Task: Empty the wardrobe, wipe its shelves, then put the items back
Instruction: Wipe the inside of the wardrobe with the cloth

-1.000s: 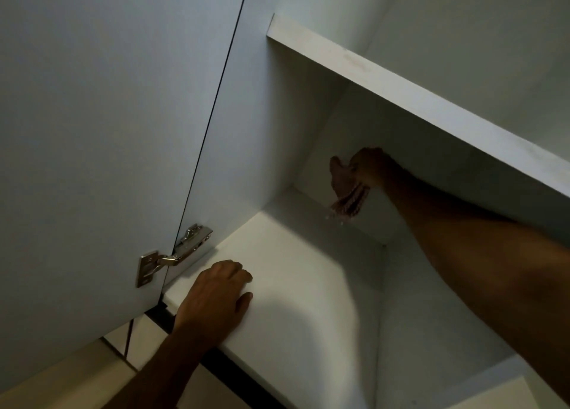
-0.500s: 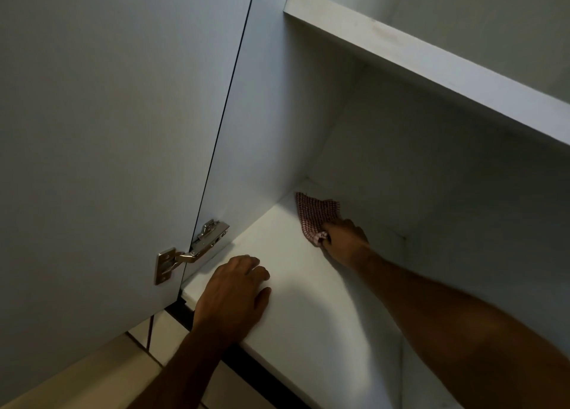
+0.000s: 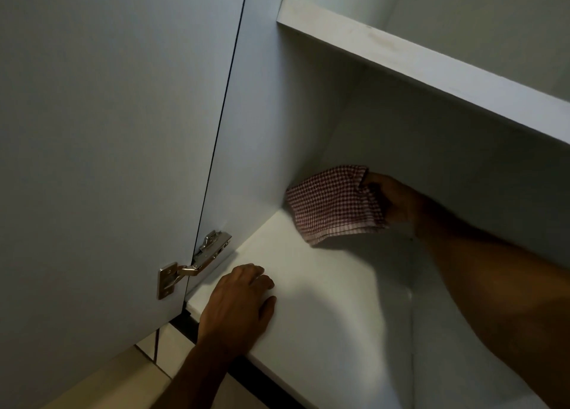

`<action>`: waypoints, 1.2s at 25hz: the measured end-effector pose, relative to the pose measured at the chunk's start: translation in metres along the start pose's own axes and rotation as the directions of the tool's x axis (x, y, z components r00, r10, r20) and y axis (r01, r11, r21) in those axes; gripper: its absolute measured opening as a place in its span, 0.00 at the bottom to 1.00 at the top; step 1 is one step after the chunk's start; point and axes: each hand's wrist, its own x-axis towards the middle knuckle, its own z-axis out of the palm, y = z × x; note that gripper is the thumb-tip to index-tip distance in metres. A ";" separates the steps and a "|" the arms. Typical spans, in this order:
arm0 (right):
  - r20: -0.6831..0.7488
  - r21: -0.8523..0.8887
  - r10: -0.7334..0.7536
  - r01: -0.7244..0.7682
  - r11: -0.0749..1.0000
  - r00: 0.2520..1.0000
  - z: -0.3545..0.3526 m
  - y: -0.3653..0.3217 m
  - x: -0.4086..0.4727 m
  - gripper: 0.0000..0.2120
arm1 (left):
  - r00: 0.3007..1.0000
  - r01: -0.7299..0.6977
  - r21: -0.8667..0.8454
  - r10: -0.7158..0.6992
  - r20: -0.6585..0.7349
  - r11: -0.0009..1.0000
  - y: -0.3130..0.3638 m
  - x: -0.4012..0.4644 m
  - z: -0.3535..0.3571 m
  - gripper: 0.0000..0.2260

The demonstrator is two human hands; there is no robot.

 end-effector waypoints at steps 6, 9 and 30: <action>-0.037 -0.123 -0.069 0.064 0.990 0.997 -0.025 -0.041 -0.020 0.16 | 0.999 -0.005 -0.035 0.007 0.044 0.999 0.001 0.002 0.000 0.20; -0.110 -0.535 -0.159 0.076 0.841 0.981 -0.037 -0.070 -0.019 0.20 | 1.000 -0.011 0.017 0.011 0.014 1.000 -0.001 0.002 0.001 0.20; -0.314 -0.900 -0.319 -0.173 0.401 0.894 0.050 0.149 0.089 0.39 | 0.998 -0.016 0.059 0.020 -0.064 0.998 -0.004 0.002 0.008 0.16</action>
